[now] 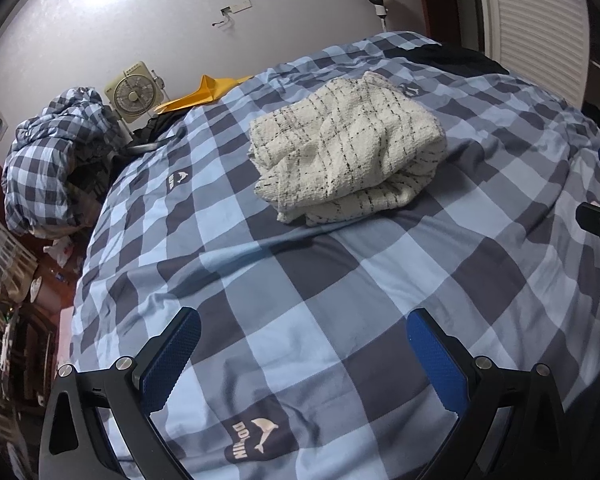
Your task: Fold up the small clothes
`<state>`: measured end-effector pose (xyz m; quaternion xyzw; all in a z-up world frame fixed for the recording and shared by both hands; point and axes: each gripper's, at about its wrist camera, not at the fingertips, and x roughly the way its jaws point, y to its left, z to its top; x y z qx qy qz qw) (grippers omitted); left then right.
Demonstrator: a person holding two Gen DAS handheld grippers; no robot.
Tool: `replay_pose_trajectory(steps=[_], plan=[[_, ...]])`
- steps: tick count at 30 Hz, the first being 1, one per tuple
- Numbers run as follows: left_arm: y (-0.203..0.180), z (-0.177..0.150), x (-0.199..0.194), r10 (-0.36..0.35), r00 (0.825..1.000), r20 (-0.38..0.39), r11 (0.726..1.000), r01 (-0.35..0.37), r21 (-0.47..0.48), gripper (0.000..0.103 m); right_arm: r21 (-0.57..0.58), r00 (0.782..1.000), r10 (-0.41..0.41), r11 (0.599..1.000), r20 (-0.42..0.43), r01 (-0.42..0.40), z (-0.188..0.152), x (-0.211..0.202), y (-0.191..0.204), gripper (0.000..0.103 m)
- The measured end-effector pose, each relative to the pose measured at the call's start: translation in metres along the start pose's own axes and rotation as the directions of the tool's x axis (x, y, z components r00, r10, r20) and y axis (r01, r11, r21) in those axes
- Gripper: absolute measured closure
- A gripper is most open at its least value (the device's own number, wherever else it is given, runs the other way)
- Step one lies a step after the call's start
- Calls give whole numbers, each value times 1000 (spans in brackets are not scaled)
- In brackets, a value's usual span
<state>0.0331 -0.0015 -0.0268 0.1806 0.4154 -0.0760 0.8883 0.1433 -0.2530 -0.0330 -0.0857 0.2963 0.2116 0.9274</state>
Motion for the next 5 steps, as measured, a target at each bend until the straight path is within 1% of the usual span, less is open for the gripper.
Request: replay_pose_trajectory(steps=[2,5], plan=[[1,-1,-2,-5,1000,7,1000,5,-8,0,0,1000,0,1000,1,0,0,-1,0,3],[1,0,-1,-3,1000,-3,1000,3,-7,0,1,1000,0,1000,0,0,0,0,0,3]])
